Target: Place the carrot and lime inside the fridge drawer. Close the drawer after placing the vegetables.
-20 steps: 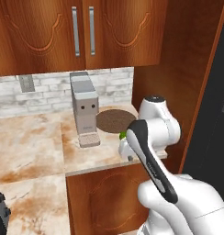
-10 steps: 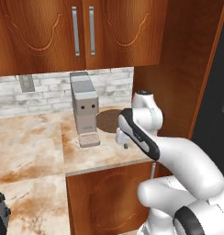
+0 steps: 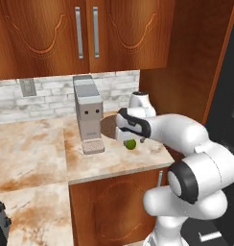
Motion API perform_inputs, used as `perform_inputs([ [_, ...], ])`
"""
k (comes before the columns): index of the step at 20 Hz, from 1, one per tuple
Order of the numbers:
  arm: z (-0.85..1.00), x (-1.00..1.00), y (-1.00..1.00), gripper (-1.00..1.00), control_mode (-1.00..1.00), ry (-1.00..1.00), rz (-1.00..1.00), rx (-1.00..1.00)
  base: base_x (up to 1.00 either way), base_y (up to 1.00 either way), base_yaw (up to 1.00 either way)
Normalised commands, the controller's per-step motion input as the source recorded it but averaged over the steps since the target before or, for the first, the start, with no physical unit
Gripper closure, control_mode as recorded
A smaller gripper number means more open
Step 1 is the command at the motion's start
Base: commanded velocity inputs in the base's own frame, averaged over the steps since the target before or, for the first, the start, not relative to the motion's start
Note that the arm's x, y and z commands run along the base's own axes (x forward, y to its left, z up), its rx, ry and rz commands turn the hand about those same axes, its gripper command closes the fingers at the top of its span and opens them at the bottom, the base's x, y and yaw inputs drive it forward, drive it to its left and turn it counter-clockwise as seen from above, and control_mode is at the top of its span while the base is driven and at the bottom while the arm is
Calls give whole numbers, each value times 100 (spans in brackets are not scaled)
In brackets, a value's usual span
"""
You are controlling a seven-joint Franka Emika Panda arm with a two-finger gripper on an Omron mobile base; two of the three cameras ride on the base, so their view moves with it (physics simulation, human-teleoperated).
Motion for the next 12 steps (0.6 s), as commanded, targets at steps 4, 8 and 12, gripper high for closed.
perform_inputs([
  [4,-33,80,0,-100,-100,0,0,0,0,0,0],
  [8,-47,51,-2,-100,-100,0,0,-4,0,0,0],
  [12,-47,8,-19,-100,-100,0,0,-4,0,0,0],
])
